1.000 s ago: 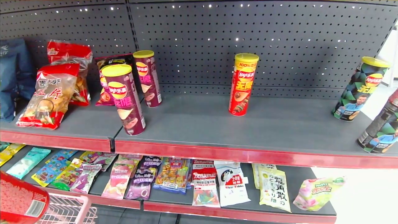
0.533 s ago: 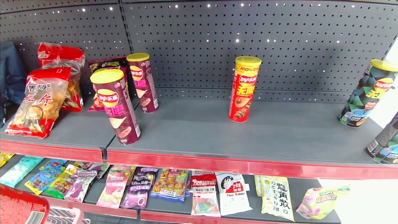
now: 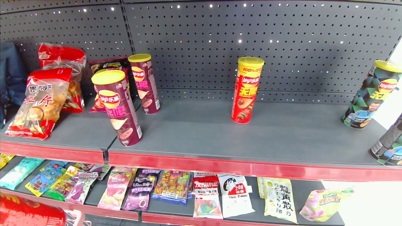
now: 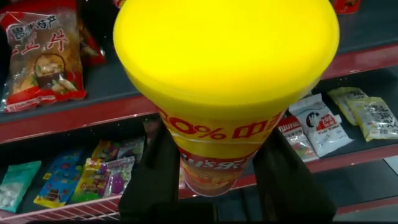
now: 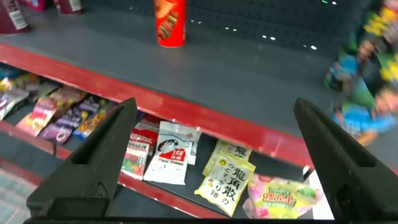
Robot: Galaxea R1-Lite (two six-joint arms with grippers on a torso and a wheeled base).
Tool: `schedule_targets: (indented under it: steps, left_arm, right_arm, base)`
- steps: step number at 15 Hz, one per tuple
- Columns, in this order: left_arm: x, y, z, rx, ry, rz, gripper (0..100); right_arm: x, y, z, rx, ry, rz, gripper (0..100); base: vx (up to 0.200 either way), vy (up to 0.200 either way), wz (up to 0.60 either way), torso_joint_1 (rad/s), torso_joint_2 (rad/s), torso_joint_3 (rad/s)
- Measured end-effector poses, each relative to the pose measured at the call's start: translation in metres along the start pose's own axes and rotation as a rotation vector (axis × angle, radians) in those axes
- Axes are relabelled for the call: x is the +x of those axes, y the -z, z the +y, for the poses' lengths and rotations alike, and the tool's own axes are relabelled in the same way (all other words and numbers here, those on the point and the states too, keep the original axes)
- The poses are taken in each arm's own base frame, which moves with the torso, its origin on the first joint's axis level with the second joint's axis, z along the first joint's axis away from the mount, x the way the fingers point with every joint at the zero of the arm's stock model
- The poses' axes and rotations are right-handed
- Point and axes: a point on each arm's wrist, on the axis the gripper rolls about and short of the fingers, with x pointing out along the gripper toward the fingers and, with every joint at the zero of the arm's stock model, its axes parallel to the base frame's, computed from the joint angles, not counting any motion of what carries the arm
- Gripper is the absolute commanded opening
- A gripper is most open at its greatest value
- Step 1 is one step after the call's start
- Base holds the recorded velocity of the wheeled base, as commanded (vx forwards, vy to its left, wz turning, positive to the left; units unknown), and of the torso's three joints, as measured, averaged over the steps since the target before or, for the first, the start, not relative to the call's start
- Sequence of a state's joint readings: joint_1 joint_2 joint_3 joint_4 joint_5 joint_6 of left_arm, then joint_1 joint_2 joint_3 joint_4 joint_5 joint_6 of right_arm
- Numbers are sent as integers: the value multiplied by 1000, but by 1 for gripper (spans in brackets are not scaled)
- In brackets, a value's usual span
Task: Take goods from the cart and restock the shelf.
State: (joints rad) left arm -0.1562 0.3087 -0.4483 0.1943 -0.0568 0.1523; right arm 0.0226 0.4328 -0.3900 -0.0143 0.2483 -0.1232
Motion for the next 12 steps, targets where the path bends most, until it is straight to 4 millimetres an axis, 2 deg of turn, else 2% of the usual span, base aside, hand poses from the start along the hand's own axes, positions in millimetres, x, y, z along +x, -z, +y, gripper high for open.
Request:
schedule_targets:
  steps: [2, 4, 5, 8, 12]
  left_arm:
    - [3, -6, 1, -41, 22, 1, 0]
    - [6, -9, 2, -46, 18, 11, 0]
    - [6, -10, 2, -46, 15, 14, 0]
    - [8, -11, 3, -47, -6, 21, 0]
    - [8, -11, 3, -46, -19, 28, 0]
  right_arm:
    - [39, -32, -11, -19, -84, 53, 100]
    - [85, -52, -16, -21, -169, 91, 100]
    - [115, -60, -18, -24, -206, 95, 100]
    - [190, -68, -16, -24, -294, 84, 100]
    - [263, -66, -13, -16, -354, 89, 100]
  base:
    - [0, 0, 0, 0, 0, 0]
    - [0, 0, 0, 0, 0, 0]
    - [0, 0, 0, 0, 0, 0]
    - [0, 0, 0, 0, 0, 0]
    - [0, 0, 0, 0, 0, 0]
